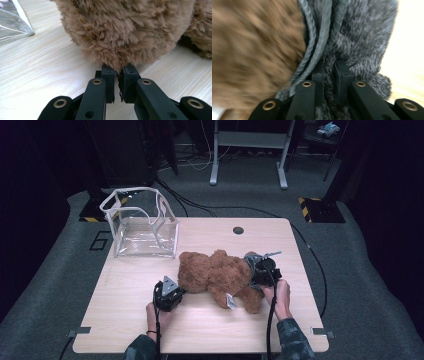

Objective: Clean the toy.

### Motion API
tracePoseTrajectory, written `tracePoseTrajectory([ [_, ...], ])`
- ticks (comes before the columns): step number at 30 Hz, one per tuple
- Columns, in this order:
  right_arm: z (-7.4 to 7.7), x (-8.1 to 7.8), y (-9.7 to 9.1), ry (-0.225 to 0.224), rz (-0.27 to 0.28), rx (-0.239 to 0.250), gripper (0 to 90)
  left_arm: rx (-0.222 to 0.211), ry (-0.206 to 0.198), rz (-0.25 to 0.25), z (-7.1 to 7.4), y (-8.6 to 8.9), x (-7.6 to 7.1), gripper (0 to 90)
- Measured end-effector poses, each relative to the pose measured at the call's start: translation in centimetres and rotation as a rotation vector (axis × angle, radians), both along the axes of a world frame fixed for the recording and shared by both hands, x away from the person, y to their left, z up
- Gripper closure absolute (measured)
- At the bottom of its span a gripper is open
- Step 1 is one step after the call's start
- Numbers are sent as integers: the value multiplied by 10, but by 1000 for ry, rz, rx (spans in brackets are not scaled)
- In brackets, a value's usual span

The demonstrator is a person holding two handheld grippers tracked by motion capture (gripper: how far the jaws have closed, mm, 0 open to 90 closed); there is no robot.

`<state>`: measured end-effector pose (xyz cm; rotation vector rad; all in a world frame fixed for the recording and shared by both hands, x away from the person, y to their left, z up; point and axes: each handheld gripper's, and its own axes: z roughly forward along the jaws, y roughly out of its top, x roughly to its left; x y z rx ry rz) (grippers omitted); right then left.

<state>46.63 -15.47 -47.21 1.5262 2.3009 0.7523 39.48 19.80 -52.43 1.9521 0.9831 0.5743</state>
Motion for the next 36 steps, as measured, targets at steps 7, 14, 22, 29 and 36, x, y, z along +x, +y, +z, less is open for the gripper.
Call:
tracePoseTrajectory([
  [7, 31, -9, -6, -80, -16, -25, 805, -1, 1, 1, 0, 0, 0, 829],
  [14, 95, -28, 21, -218, 83, 26, 804, -2, 1, 1, 0, 0, 0, 829],
  [22, 70, -18, 86, -163, 208, -11, 804, -3, -2, 1, 0, 0, 0, 829],
  [29, 71, -19, 102, -193, 246, 4, 803, -10, -10, 4, -1, 0, 0, 829],
  [36, 61, -18, 104, -173, 253, 16, 802, -6, -2, -3, 0, 0, 0, 828],
])
